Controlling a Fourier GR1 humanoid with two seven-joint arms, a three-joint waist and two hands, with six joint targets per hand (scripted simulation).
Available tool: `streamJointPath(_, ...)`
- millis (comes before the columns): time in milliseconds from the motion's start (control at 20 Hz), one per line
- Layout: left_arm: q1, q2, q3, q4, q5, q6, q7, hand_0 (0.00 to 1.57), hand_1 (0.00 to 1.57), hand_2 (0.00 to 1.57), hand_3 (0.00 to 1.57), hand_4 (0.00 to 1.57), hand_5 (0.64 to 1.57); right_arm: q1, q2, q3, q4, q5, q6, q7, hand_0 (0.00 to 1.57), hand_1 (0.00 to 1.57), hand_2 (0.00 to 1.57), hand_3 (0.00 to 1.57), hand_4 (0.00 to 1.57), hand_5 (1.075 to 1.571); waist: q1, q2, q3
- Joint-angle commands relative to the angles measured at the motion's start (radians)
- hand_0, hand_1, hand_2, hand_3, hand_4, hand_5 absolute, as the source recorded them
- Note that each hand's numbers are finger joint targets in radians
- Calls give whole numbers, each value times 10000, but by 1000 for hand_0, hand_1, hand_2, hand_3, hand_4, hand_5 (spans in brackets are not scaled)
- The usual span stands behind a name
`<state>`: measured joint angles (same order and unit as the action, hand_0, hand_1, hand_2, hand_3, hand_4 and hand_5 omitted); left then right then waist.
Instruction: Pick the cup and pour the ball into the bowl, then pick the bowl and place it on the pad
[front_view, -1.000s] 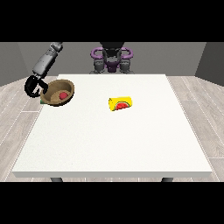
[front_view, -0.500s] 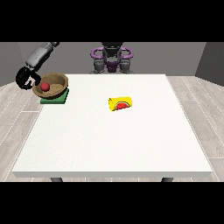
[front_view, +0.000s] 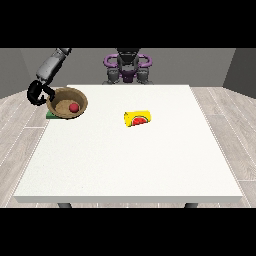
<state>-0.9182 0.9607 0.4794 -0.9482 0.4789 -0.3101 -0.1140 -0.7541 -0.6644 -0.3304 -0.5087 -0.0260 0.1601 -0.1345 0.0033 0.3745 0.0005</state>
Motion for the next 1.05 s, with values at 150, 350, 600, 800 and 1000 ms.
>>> streamJointPath(150,19,314,309,-251,375,-48,252,0,0,0,0,0,1523,222,-208,-916,1095,-806,276,295,1571,1571,1571,1571,887,1562,72,427,11)
streamJointPath(350,326,119,319,-844,386,168,61,0,0,0,0,0,1515,226,-925,-1179,1222,-696,-471,-81,1054,1054,1088,1028,0,1545,170,520,10)
streamJointPath(600,193,837,570,-405,490,-185,73,0,0,0,0,0,1517,-104,-1196,-1330,1192,-894,-260,18,694,694,572,1018,0,1535,17,883,5)
streamJointPath(800,512,225,413,-825,663,-23,102,0,0,0,0,0,1515,-454,-1591,-1414,1286,-998,-34,449,421,421,466,586,0,1500,138,492,4)
streamJointPath(1000,661,384,346,-141,570,-369,64,0,0,0,0,0,1515,-760,-2031,-1424,1078,-1160,470,1223,134,134,280,375,0,1467,-21,15,-6)
